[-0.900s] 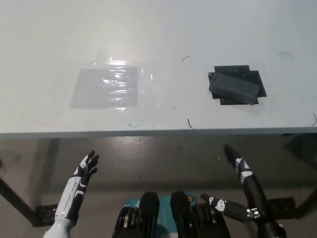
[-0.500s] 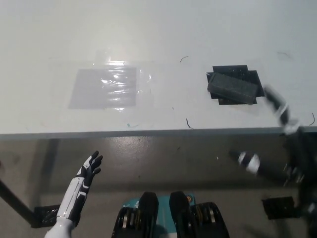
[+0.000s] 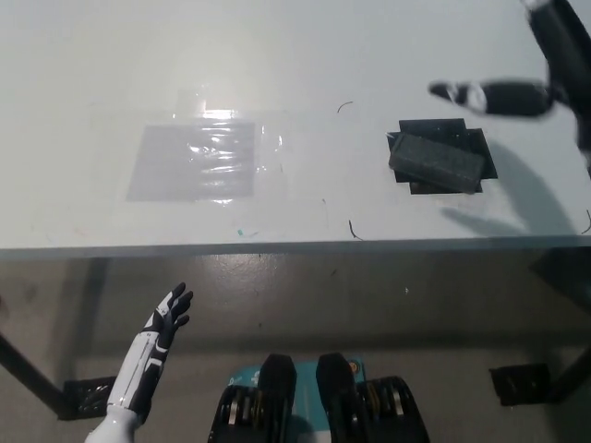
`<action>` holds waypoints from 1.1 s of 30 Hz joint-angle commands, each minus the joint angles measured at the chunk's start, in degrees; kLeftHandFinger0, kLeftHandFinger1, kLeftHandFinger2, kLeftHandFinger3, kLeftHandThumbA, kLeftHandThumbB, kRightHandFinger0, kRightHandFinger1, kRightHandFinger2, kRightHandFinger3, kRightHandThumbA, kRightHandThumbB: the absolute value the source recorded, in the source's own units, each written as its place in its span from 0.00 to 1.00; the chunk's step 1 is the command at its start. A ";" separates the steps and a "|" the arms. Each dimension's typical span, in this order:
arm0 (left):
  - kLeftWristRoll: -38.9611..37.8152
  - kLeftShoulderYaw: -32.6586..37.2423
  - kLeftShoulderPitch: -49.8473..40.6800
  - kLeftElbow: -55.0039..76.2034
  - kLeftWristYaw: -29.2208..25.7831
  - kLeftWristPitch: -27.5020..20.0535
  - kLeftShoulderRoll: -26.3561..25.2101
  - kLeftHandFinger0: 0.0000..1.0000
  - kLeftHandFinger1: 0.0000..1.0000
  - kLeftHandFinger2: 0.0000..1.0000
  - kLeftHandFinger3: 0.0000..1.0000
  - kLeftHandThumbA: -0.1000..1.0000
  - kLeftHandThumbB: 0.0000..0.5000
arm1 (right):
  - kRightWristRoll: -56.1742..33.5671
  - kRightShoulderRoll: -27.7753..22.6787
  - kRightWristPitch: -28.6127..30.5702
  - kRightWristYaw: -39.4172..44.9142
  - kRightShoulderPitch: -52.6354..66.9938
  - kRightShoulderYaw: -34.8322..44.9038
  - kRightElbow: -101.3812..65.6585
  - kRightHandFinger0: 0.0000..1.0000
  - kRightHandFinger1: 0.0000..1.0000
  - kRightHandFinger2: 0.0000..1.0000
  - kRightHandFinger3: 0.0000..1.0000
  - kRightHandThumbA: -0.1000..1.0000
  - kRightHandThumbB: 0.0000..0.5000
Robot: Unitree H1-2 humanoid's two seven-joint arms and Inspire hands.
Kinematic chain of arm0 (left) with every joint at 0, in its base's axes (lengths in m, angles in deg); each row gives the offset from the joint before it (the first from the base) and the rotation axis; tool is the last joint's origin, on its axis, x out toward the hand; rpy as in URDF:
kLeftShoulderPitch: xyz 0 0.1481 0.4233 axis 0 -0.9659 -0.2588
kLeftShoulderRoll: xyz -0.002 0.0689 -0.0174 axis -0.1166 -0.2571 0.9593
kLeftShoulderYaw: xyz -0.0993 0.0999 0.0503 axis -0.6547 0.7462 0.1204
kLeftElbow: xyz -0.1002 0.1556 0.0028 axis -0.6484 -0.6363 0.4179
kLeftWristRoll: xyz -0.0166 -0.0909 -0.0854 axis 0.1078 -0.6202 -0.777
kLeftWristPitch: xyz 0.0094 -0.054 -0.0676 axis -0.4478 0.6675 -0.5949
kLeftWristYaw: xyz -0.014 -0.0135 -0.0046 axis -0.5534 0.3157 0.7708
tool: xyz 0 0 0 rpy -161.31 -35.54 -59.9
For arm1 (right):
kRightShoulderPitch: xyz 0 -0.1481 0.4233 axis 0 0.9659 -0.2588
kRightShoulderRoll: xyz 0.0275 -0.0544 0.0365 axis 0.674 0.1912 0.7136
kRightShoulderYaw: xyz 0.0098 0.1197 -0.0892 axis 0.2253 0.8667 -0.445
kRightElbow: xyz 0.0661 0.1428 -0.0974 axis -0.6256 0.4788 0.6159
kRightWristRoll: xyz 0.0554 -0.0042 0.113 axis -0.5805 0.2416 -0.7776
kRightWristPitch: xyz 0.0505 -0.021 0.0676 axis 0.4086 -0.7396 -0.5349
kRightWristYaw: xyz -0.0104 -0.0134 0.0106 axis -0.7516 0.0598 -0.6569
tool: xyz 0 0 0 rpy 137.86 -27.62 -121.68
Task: A whiteboard eraser is kept on the black marked spot on the table infront of the robot and the robot uses its right hand to swipe it back and forth on the table twice to clean it
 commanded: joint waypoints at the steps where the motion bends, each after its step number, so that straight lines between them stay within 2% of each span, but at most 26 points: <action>1: 0.07 1.36 0.25 4.66 2.63 -3.94 -2.09 1.00 1.00 1.00 1.00 1.00 0.92 | 16.02 -1.50 -17.11 22.84 -47.74 -15.35 39.67 1.00 1.00 1.00 1.00 1.00 0.77; 3: -0.26 1.39 0.21 4.64 2.69 -4.00 -2.13 1.00 1.00 1.00 1.00 1.00 0.93 | 16.73 0.56 -11.98 23.38 -50.50 -18.21 48.36 1.00 1.00 1.00 1.00 1.00 0.60; 5: -0.34 1.23 0.13 4.62 2.64 -4.00 -2.19 1.00 1.00 1.00 1.00 1.00 0.95 | 17.62 2.93 -10.25 23.23 -52.81 -20.48 56.77 1.00 1.00 1.00 1.00 1.00 0.65; 7: -0.12 1.11 0.21 4.55 2.40 -4.00 -2.27 1.00 1.00 1.00 1.00 1.00 0.96 | 16.02 4.84 -9.13 25.71 -54.69 -21.48 63.98 1.00 1.00 1.00 1.00 1.00 0.56; 10: -0.24 1.13 0.23 4.71 2.43 -3.99 -2.24 1.00 1.00 1.00 1.00 1.00 0.95 | 15.96 6.37 -7.79 26.91 -55.66 -23.63 68.66 1.00 1.00 1.00 1.00 1.00 0.49; 12: -0.44 1.07 0.27 4.66 2.49 -3.97 -2.27 1.00 1.00 1.00 1.00 1.00 0.94 | 17.05 7.06 -8.03 27.21 -55.78 -25.69 70.35 1.00 1.00 1.00 1.00 1.00 0.55; 14: -0.55 0.99 0.22 4.68 2.51 -3.92 -2.40 1.00 1.00 1.00 1.00 1.00 0.94 | 17.67 7.85 -8.40 27.77 -55.90 -27.80 71.99 1.00 1.00 1.00 1.00 1.00 0.57; 18: -0.56 0.87 0.25 4.61 2.41 -4.00 -2.66 1.00 1.00 1.00 1.00 1.00 0.95 | 16.02 8.16 -9.49 26.95 -55.71 -28.61 73.91 1.00 1.00 1.00 1.00 1.00 0.53; 20: -0.66 0.87 0.25 4.68 2.47 -3.84 -2.73 1.00 1.00 1.00 1.00 1.00 0.95 | 14.57 7.80 -9.54 27.29 -55.72 -28.42 75.07 1.00 1.00 1.00 1.00 1.00 0.47; 21: -0.63 0.87 0.16 4.76 2.44 -3.73 -2.77 1.00 1.00 1.00 1.00 1.00 0.96 | 14.16 7.80 -9.81 27.49 -55.82 -28.54 75.76 1.00 1.00 1.00 1.00 1.00 0.47; 25: -0.82 0.95 -0.03 4.72 2.36 -3.44 -2.67 1.00 1.00 1.00 1.00 1.00 0.97 | 13.77 7.53 -8.40 27.02 -55.64 -29.34 76.80 1.00 1.00 1.00 1.00 1.00 0.34; 27: -0.37 1.02 -0.16 4.49 1.96 -4.00 -2.66 1.00 1.00 1.00 1.00 1.00 0.95 | 13.76 7.59 -8.61 27.66 -55.87 -29.90 77.44 1.00 1.00 1.00 1.00 1.00 0.37; 28: -0.17 1.06 -0.17 4.49 1.82 -4.00 -2.69 1.00 1.00 1.00 1.00 1.00 0.95 | 14.02 7.69 -8.82 27.70 -56.03 -30.37 77.76 1.00 1.00 1.00 1.00 1.00 0.46; 33: -0.39 1.09 0.03 4.27 1.91 -3.72 -2.60 1.00 1.00 1.00 1.00 1.00 0.98 | 13.68 7.61 -8.61 27.60 -56.39 -30.88 78.68 1.00 1.00 1.00 1.00 1.00 0.48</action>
